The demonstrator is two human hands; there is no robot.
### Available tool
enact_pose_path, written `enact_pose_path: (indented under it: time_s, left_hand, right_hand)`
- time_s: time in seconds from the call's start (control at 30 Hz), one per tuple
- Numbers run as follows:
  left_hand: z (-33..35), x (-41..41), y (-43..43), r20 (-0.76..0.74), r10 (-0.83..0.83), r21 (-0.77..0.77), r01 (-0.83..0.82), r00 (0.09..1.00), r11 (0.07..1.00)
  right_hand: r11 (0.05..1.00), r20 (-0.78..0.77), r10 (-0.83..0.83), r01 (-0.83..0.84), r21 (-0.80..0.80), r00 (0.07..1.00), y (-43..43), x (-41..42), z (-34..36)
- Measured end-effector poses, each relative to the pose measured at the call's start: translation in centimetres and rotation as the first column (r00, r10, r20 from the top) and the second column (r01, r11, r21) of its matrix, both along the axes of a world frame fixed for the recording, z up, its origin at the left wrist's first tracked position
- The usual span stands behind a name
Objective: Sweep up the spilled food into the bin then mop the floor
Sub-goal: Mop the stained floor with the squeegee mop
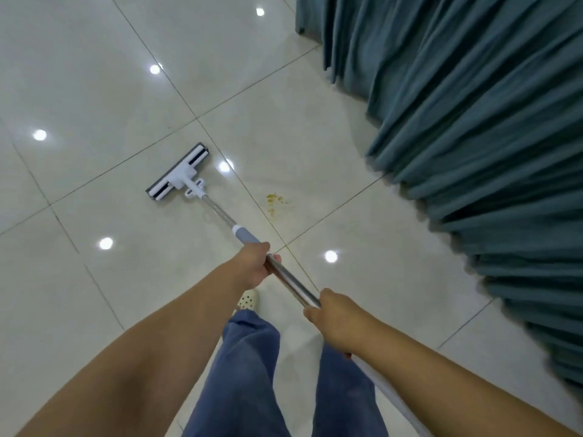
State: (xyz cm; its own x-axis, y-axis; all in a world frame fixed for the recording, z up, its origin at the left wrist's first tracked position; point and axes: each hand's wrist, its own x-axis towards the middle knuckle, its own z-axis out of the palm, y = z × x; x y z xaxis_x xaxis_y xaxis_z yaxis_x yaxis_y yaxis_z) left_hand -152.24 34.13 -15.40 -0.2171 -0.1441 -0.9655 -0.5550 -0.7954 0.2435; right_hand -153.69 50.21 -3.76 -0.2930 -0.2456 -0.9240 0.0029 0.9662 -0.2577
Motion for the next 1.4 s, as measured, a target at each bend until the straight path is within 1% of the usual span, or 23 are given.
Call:
enact_pose_path:
  time_s: [0.1,0.2,0.33,0.47,0.53,0.6,0.77,0.93,1.07,1.2,1.3,1.4]
  left_hand:
    - [1.1,-0.1,9.8,0.028,-0.023,0.035,0.022,0.999,0.999]
    - [2.3,-0.6,20.5,0.046,-0.073,0.07,0.069,0.996,0.995]
    - [4.8,-1.1,34.2,0.078,-0.116,0.182,0.101,0.99,0.978]
    - [6.4,-0.6,43.9,0.101,-0.141,0.283,0.107,0.985,0.953]
    - [7.3,-0.6,46.5,0.125,-0.143,0.286,0.103,0.982,0.953]
    - [7.7,-1.1,47.2,0.116,-0.111,0.289,0.073,0.987,0.954]
    - [6.1,-4.0,44.7,0.138,0.027,0.292,-0.067,0.99,0.954]
    - [5.0,-8.7,38.2,0.087,0.106,0.217,-0.123,0.991,0.968]
    - [4.8,-13.4,30.4,0.057,0.168,0.13,-0.175,0.984,0.976]
    - [3.0,-17.5,20.9,0.037,0.251,0.079,-0.253,0.967,0.964]
    - [2.0,-20.0,13.1,0.031,0.28,0.059,-0.282,0.959,0.958]
    - [1.3,-22.5,5.2,0.026,0.282,0.0,-0.282,0.959,0.959]
  right_hand:
    - [0.998,0.0,0.055,-0.055,0.027,0.999,10.1,-0.4,1.4]
    - [0.998,0.016,0.025,-0.026,0.053,1.0,20.5,-1.1,3.5]
    - [0.991,-0.032,0.025,-0.021,0.136,0.999,34.1,-1.4,7.0]
    - [0.979,-0.006,-0.103,0.103,0.178,0.995,43.7,-0.3,10.1]
    - [0.969,0.02,-0.174,0.167,0.18,0.985,46.3,-0.1,10.9]
    - [0.956,0.045,-0.249,0.238,0.169,0.968,47.1,-0.3,10.7]
    - [0.961,0.075,-0.249,0.237,0.14,0.966,44.6,-3.3,9.6]
    - [0.989,0.047,-0.129,0.126,0.076,0.99,37.8,-8.6,7.4]
    - [0.994,0.054,-0.103,0.1,0.053,0.993,29.9,-13.3,5.0]
    - [0.991,0.049,-0.128,0.125,0.054,0.991,20.3,-18.0,2.8]
    - [0.987,0.089,-0.152,0.148,0.056,0.984,12.4,-21.2,1.6]
    - [0.992,0.098,-0.123,0.121,0.03,0.988,4.3,-23.7,0.5]
